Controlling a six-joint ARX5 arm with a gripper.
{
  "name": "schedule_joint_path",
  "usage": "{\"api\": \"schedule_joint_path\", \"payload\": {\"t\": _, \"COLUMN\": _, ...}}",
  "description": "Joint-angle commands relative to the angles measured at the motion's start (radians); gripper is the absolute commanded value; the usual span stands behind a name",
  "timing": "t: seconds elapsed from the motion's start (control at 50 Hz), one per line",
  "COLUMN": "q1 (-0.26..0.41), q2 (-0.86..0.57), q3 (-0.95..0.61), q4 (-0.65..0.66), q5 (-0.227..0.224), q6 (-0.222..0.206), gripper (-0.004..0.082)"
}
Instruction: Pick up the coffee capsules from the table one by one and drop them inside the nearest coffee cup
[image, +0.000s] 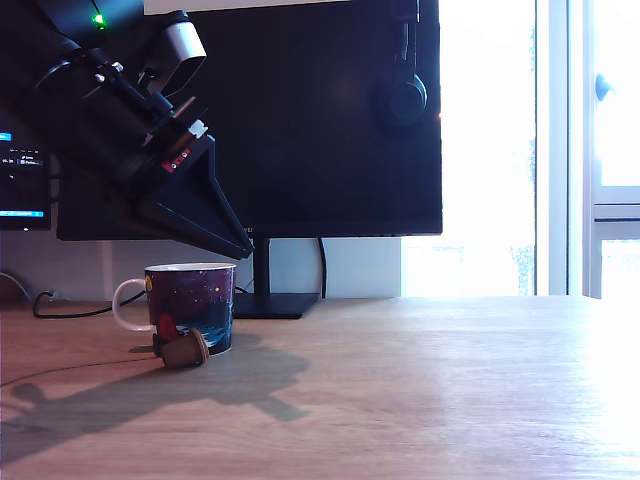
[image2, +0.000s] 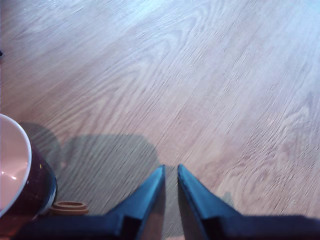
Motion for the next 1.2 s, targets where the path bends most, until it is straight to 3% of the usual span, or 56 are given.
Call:
{"api": "schedule_joint_path", "payload": {"t": 0.0, "q1": 0.006, "q2": -0.002, "q3": -0.009, "q4": 0.024, "q5": -0.006, "q6": -0.013, "gripper": 0.0042}}
{"api": "schedule_joint_path", "payload": {"t": 0.58, "q1": 0.006, "q2": -0.02, "q3": -0.031, "q4": 0.069, "q5": -0.007, "q6": 0.008, "gripper": 0.0017}}
{"api": "schedule_joint_path", "payload": {"t": 0.78, "q1": 0.01, "q2": -0.093, "q3": -0.128, "q4": 0.123, "q5": -0.048, "q6": 0.004, "gripper": 0.0017}}
{"api": "schedule_joint_path", "payload": {"t": 0.98, "q1": 0.052, "q2": -0.197, "q3": -0.228, "q4": 0.198, "q5": -0.059, "q6": -0.052, "gripper": 0.0017}}
{"api": "schedule_joint_path", "payload": {"t": 1.18, "q1": 0.106, "q2": -0.295, "q3": -0.317, "q4": 0.232, "q5": -0.058, "q6": -0.07, "gripper": 0.0017}}
